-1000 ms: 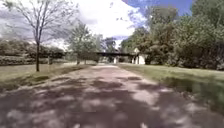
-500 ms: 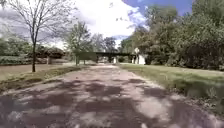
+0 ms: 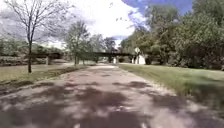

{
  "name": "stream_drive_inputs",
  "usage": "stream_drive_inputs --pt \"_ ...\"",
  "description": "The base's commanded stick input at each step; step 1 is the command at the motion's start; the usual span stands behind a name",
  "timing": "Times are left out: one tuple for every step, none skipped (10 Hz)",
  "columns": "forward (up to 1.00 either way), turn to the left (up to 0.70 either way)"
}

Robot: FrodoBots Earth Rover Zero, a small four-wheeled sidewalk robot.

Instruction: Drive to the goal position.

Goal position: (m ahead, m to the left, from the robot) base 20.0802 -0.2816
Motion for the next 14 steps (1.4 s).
stream_drive_inputs --pt "1.00 0.00" --pt "1.00 0.00" --pt "1.00 0.00" --pt "1.00 0.00" --pt "1.00 0.00" --pt "1.00 0.00" --pt "1.00 0.00" --pt "1.00 0.00" --pt "1.00 0.00" --pt "1.00 0.00" --pt "1.00 0.00" --pt "1.00 0.00" --pt "1.00 0.00" --pt "1.00 0.00"
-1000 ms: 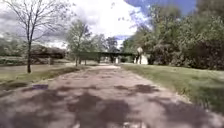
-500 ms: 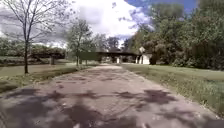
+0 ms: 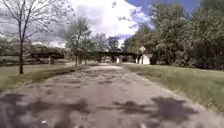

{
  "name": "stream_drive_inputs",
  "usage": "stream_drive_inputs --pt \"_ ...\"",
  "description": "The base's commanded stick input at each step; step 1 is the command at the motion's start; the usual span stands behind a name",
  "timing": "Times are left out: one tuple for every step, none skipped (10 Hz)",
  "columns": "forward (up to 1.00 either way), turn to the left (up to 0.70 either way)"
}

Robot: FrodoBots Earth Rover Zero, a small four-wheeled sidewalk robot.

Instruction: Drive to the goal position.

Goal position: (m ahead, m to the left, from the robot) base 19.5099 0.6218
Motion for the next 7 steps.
stream_drive_inputs --pt "1.00 0.00" --pt "1.00 0.00" --pt "1.00 0.00" --pt "1.00 0.00" --pt "1.00 0.00" --pt "1.00 0.00" --pt "1.00 0.00"
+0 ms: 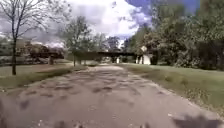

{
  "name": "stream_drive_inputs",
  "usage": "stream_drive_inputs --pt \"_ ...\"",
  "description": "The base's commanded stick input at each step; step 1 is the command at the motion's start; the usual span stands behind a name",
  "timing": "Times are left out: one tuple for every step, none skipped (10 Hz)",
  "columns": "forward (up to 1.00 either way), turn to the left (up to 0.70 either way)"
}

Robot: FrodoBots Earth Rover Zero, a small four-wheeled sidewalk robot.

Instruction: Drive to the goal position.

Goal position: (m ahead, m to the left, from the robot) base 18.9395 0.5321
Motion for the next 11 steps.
stream_drive_inputs --pt "1.00 0.00" --pt "1.00 0.00" --pt "1.00 0.00" --pt "1.00 0.00" --pt "1.00 0.00" --pt "1.00 0.00" --pt "1.00 0.00" --pt "1.00 0.00" --pt "1.00 0.00" --pt "1.00 0.00" --pt "1.00 0.00"
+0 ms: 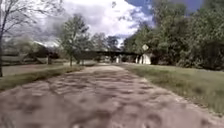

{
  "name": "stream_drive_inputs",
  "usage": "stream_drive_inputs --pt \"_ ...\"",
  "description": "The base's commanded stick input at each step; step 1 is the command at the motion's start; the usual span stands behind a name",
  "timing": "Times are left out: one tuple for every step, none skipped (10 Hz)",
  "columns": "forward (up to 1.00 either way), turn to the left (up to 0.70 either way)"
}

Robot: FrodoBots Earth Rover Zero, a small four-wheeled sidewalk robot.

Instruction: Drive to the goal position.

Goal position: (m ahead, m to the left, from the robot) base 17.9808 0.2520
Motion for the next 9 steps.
stream_drive_inputs --pt "1.00 0.00" --pt "0.75 0.00" --pt "0.09 0.00" --pt "0.00 0.00" --pt "0.00 0.00" --pt "0.00 0.00" --pt "0.00 0.00" --pt "0.00 0.00" --pt "0.00 0.00"
